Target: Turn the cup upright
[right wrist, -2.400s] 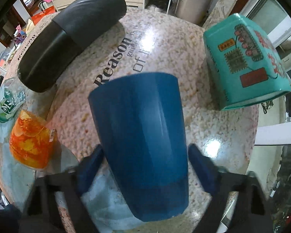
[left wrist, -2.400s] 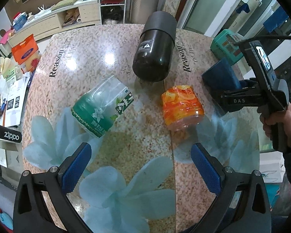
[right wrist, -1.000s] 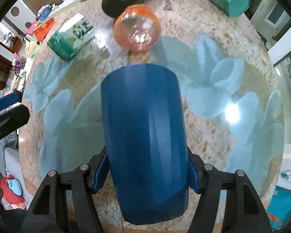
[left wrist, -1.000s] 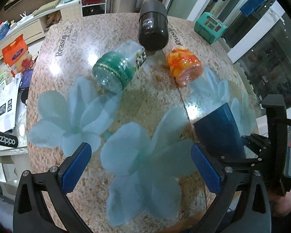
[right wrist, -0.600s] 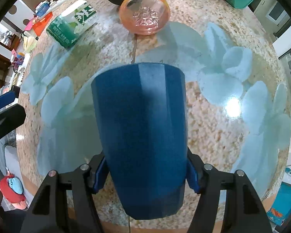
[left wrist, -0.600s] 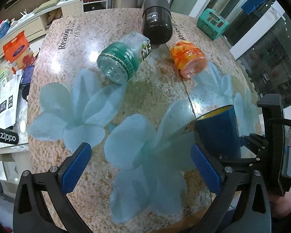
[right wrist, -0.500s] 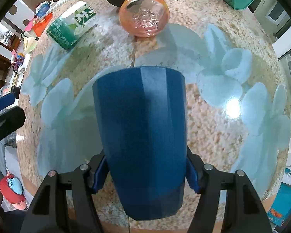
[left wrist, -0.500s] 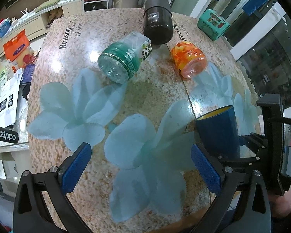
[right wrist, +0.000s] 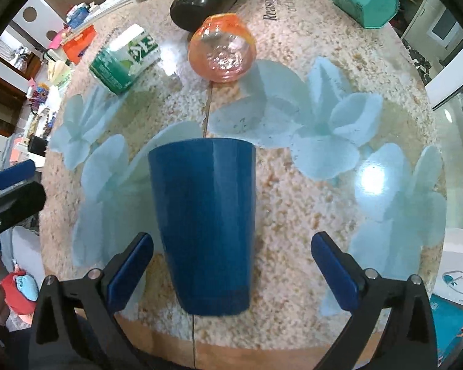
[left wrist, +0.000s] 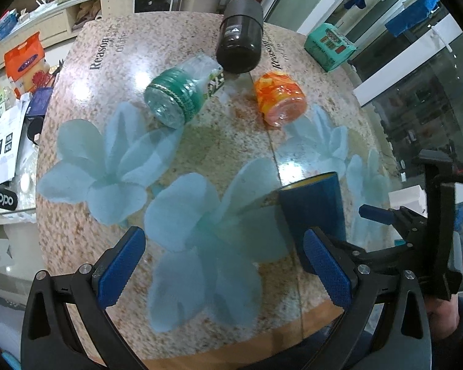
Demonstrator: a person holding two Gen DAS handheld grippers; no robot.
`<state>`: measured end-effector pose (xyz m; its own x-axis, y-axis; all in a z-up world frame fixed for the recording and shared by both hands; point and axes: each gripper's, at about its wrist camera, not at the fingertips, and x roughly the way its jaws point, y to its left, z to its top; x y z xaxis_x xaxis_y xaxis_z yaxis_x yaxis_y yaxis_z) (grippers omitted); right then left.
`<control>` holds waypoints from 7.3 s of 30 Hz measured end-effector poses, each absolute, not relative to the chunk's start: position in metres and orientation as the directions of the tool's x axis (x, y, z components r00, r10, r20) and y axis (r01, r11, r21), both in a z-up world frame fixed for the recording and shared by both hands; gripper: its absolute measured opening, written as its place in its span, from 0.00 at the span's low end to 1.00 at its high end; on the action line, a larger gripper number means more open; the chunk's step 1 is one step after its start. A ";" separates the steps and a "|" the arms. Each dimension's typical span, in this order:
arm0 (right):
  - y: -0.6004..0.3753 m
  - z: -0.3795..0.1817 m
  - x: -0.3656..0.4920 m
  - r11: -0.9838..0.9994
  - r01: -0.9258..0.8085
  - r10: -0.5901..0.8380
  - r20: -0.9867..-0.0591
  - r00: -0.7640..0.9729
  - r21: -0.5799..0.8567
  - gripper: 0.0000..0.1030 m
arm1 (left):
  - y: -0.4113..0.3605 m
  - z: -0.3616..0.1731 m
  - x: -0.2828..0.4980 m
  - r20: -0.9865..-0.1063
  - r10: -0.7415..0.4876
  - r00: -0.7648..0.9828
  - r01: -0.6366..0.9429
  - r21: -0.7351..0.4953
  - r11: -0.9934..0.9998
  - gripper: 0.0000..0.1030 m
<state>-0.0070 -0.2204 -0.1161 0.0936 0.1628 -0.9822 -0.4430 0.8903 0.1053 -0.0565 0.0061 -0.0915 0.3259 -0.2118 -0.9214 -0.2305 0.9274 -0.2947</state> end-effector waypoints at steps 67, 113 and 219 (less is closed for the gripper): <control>-0.361 -0.118 0.073 0.834 -0.401 0.397 -0.917 -0.044 0.380 1.00 | -0.123 -0.164 0.020 -0.979 -0.098 0.177 -0.413 -0.164 0.896 0.73; -0.322 -0.106 0.040 0.793 -0.560 0.292 -0.956 0.001 0.242 1.00 | -0.150 -0.125 -0.027 -0.673 0.189 0.715 -0.231 0.027 0.972 0.73; -0.196 -0.035 -0.027 0.907 -0.393 0.257 -0.937 0.238 0.149 1.00 | 0.002 -0.030 -0.060 -0.859 -0.218 0.462 -0.016 -0.254 0.967 1.00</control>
